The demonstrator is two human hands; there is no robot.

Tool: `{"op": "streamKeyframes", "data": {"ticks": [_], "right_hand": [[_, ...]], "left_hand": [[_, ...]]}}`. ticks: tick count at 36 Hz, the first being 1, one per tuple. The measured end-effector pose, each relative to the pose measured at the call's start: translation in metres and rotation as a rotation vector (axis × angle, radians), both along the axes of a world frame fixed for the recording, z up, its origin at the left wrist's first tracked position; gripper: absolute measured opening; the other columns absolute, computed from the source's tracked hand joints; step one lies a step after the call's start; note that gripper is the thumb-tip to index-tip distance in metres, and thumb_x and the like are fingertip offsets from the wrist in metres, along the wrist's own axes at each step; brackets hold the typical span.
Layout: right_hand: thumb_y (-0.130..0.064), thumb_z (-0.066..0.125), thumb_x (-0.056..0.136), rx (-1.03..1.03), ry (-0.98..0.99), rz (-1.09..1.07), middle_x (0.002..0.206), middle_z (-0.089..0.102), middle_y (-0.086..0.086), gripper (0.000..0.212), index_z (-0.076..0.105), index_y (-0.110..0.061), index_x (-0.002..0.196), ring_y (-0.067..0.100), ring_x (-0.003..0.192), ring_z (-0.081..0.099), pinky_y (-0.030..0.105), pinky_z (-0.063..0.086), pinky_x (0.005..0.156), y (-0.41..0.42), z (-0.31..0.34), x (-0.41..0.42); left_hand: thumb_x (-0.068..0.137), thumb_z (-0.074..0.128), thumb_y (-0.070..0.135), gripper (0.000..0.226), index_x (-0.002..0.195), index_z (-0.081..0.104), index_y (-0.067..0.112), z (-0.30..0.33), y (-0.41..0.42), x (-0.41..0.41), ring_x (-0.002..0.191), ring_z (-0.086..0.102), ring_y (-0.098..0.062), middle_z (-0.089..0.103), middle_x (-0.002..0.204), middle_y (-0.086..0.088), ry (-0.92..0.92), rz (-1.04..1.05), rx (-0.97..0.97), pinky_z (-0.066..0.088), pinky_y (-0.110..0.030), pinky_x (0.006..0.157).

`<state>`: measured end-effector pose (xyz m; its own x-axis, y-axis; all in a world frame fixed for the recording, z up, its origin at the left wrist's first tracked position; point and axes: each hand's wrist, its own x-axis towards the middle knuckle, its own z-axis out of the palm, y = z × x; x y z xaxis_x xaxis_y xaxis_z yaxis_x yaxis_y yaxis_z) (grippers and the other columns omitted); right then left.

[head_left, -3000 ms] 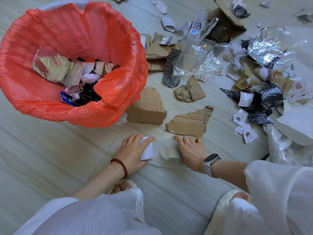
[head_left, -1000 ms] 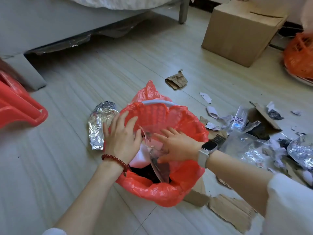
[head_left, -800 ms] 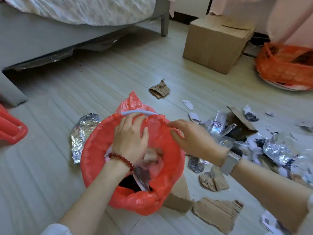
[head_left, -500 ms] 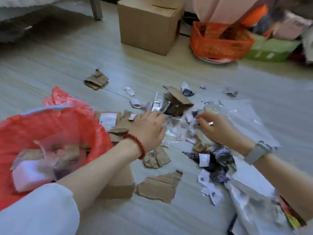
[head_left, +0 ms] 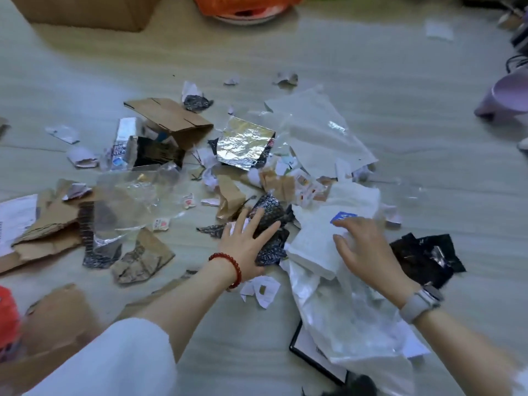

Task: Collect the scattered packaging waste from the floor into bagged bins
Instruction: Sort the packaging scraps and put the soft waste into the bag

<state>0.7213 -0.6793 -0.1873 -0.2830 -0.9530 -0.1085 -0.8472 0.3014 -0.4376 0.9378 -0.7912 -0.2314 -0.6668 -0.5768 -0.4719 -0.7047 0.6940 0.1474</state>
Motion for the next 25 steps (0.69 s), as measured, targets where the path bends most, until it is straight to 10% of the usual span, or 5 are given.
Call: {"op": "streamKeyframes", "data": {"ticks": [10, 18, 22, 25], "right_hand": [[-0.033, 0.039, 0.082, -0.045, 0.072, 0.074, 0.097, 0.064, 0.013, 0.042, 0.065, -0.007, 0.103, 0.032, 0.097, 0.059, 0.049, 0.048, 0.087, -0.021, -0.011, 0.002], [-0.040, 0.057, 0.072, 0.132, 0.197, 0.190, 0.100, 0.065, 0.012, 0.043, 0.065, -0.011, 0.103, 0.036, 0.104, 0.060, 0.059, 0.040, 0.095, -0.024, -0.015, 0.025], [-0.033, 0.063, 0.079, 0.134, 0.152, 0.312, 0.108, 0.061, 0.014, 0.040, 0.061, -0.009, 0.111, 0.035, 0.106, 0.057, 0.049, 0.039, 0.100, -0.027, -0.013, 0.053], [-0.033, 0.054, 0.089, 0.194, 0.098, 0.402, 0.130, 0.046, 0.014, 0.048, 0.047, -0.007, 0.129, 0.031, 0.121, 0.042, 0.035, 0.035, 0.100, -0.031, -0.015, 0.076]], "left_hand": [[0.075, 0.062, 0.058, 0.090, 0.143, 0.010, 0.034, -0.039, -0.019, -0.033, 0.141, -0.004, -0.031, -0.005, 0.155, 0.002, -0.125, -0.033, 0.035, 0.020, -0.051, 0.108], [0.091, 0.047, 0.021, 0.015, 0.104, 0.052, 0.015, -0.035, -0.027, -0.013, 0.114, 0.038, -0.029, 0.044, 0.126, -0.005, 0.077, -0.052, -0.064, 0.038, -0.036, 0.077], [0.084, 0.050, 0.007, 0.011, 0.081, 0.041, 0.014, -0.020, -0.036, 0.003, 0.091, 0.051, -0.031, 0.051, 0.097, -0.010, 0.252, -0.014, -0.008, 0.032, -0.033, 0.065], [0.085, 0.051, 0.008, 0.017, 0.100, 0.046, 0.014, -0.003, -0.041, 0.022, 0.085, 0.053, -0.031, 0.050, 0.096, -0.006, 0.366, 0.115, 0.050, 0.040, -0.037, 0.063]]}}
